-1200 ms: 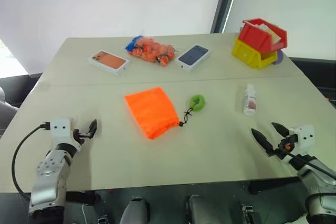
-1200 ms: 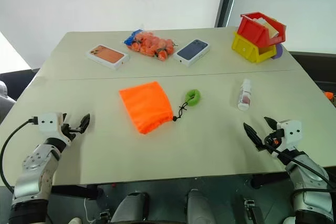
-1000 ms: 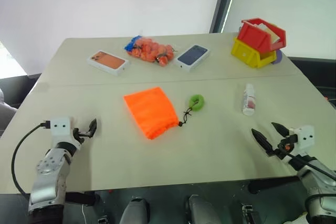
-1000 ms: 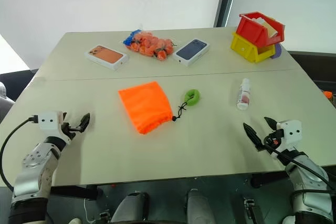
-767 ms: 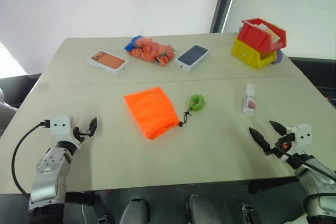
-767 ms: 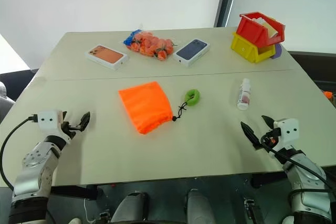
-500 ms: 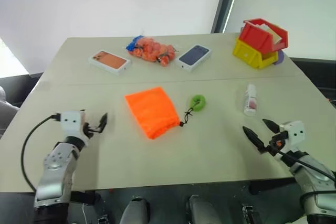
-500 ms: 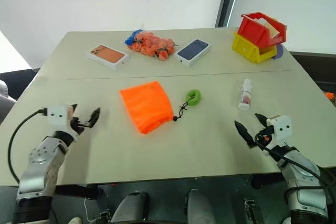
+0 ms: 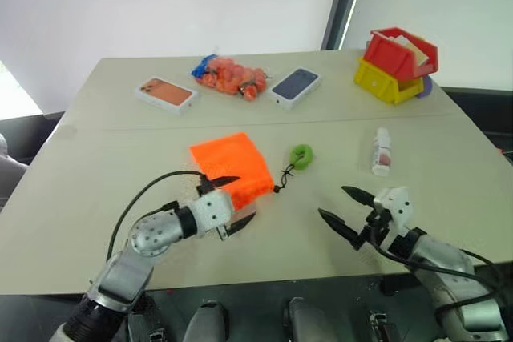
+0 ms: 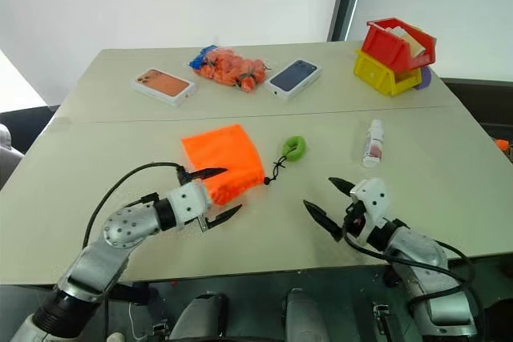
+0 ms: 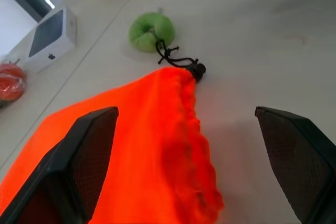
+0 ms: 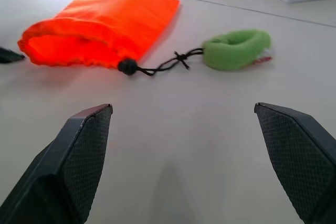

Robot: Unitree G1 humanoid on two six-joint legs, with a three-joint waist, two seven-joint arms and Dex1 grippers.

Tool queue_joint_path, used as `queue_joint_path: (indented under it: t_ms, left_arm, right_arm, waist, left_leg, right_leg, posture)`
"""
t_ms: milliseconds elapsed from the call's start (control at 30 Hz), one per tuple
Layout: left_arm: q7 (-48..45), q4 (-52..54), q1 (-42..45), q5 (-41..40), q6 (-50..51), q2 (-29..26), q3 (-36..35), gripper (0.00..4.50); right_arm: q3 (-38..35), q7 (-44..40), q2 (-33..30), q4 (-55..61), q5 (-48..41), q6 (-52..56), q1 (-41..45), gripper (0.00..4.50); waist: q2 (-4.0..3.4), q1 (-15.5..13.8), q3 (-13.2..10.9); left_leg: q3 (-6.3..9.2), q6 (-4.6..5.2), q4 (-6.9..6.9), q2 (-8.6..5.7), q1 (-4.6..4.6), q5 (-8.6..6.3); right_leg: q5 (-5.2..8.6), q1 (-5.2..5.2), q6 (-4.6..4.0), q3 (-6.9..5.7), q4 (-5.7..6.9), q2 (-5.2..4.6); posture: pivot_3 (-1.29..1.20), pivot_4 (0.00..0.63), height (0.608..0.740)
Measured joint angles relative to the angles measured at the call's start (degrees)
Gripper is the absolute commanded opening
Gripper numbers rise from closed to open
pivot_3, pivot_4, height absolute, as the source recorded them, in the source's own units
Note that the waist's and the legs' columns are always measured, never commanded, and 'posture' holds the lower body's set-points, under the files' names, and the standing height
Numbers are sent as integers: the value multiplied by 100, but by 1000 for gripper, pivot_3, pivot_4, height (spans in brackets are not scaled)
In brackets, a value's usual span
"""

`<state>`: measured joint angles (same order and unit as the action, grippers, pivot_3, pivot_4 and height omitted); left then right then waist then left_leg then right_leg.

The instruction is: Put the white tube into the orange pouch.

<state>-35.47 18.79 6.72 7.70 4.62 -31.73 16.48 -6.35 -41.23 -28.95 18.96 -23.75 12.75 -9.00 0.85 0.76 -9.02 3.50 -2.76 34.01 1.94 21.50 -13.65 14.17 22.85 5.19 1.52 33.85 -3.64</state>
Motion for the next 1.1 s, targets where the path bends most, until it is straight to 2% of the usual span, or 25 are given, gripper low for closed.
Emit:
queue_joint_path:
  t_ms: [200, 333, 433, 667, 800, 1000, 1100]
  left_arm:
    - [637, -122, 169, 1038, 289, 269, 104, 4459]
    - [851, -319, 175, 1280, 396, 464, 124, 4459]
    - [968, -326, 177, 1292, 400, 628, 105, 3658]
    - [964, -321, 176, 1293, 506, 697, 64, 200]
    - [913, -317, 175, 1148, 690, 772, -15, 85]
    - [428, -96, 130, 48, 1428, 1213, -345, 85]
    - [380, -9, 150, -204, 1637, 1248, -451, 85]
  right_arm:
    - [603, 36, 42, 334, 231, 83, 111, 4500]
    - [719, 36, 46, 329, 308, 71, 139, 4500]
    - [734, 33, 69, 328, 327, 45, 181, 4500]
    - [776, 37, 98, 286, 351, -84, 220, 4500]
    - [716, 256, 240, 142, 382, -106, 274, 4500]
    - [76, 1303, 594, -481, 632, -153, 832, 4500]
    - [-145, 1737, 651, -803, 934, -371, 1028, 4500]
  waist:
    - [-1, -7, 0]
    - [-1, -15, 0]
    - [0, -14, 0]
    - [0, -8, 0]
    - [0, -12, 0]
    - [1, -8, 0]
    - [-3, -8, 2]
  left_leg:
    - [-1, 12, -12, 0, 4, 6]
    - [1, 14, -16, 0, 3, 6]
    - [1, 14, -13, 0, 2, 6]
    - [1, 14, -11, 0, 0, 5]
    - [1, 14, -10, 0, 0, 6]
    - [1, 14, 1, -1, -2, 6]
    - [3, 15, 0, 0, -4, 7]
  right_leg:
    - [-1, -24, 1, -1, -13, 1]
    - [-1, -21, 2, -3, -7, 4]
    - [-1, -23, 2, -3, -6, 4]
    - [-1, -25, 2, -3, -6, 4]
    - [-1, -25, 2, -3, -1, 4]
    - [-2, -23, 2, -3, 17, 6]
    - [-2, -23, 2, -3, 22, 8]
  posture:
    - [0, 150, 740]
    - [0, 150, 740]
    - [0, 150, 740]
    - [0, 150, 740]
    - [0, 150, 740]
    - [0, 150, 740]
    - [0, 150, 740]
